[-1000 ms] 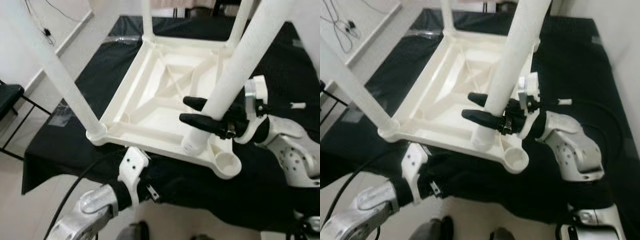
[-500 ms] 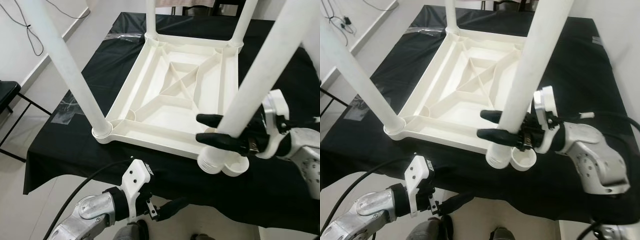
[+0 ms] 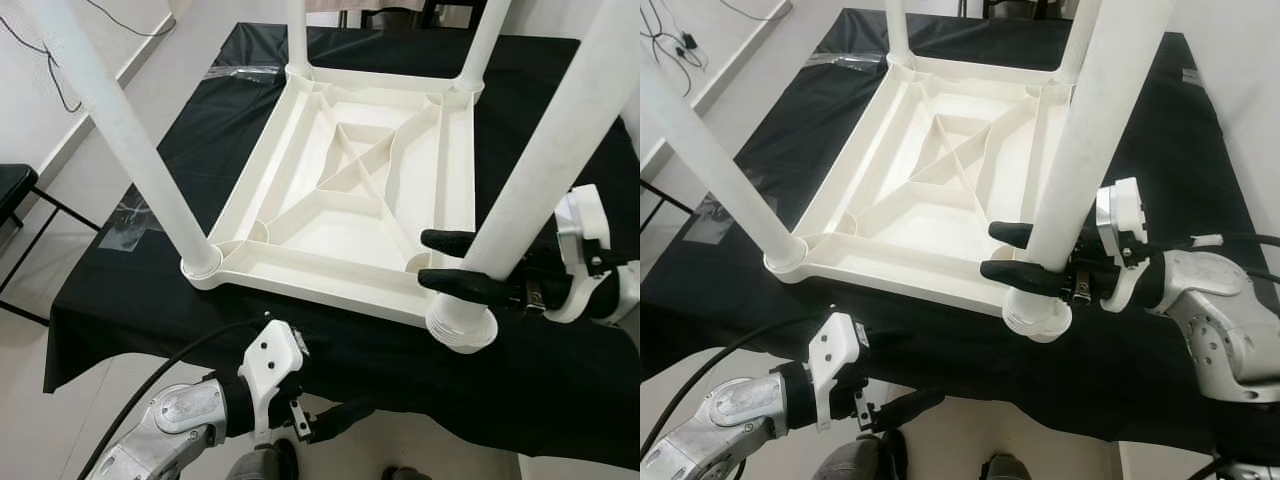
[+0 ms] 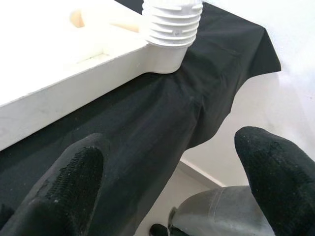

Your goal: Building children table

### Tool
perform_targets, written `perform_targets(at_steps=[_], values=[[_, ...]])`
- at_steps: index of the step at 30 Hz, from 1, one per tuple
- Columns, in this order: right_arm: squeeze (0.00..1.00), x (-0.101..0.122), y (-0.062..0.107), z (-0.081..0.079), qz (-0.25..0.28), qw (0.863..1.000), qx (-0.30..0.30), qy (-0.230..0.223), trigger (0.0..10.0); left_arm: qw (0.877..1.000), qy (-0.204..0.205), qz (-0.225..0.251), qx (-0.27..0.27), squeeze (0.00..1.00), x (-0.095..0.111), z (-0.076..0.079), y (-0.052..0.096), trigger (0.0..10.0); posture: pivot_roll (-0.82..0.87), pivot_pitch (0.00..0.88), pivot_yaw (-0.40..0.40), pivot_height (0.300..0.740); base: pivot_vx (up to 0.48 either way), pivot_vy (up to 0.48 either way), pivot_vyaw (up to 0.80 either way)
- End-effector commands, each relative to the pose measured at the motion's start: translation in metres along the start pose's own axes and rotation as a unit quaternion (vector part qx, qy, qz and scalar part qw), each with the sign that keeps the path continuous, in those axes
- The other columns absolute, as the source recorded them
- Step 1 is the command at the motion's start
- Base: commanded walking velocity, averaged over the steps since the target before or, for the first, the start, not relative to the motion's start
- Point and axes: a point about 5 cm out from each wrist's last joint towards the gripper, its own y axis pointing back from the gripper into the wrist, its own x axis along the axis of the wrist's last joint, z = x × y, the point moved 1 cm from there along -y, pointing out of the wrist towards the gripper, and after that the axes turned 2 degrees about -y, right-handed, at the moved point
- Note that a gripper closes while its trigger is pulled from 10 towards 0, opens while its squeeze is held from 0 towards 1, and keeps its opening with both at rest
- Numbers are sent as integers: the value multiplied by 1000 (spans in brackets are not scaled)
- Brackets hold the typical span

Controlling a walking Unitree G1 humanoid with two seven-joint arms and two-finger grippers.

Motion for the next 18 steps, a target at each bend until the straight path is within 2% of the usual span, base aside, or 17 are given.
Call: perform_targets(at_steps=[1,3,9,18], values=[[0,5,2,-4,8,1000,1,8,10000,1000,-5,-14,-6,0,-4,1,3,10000,-7,235,-6,740,0,0,0],[0,-1,2,-5,26,999,-38,3,10000,1000,-10,-17,3,0,-3,-3,7,10000,-6,240,-10,740,0,0,0],[0,-12,4,-7,47,994,-103,-6,10000,999,-23,-14,18,0,1,-10,10,10000,-7,241,-1,740,0,0,0],[0,-9,5,-5,57,986,-156,17,10000,999,-36,-14,25,0,4,-19,12,10000,-19,235,19,740,0,0,0]])
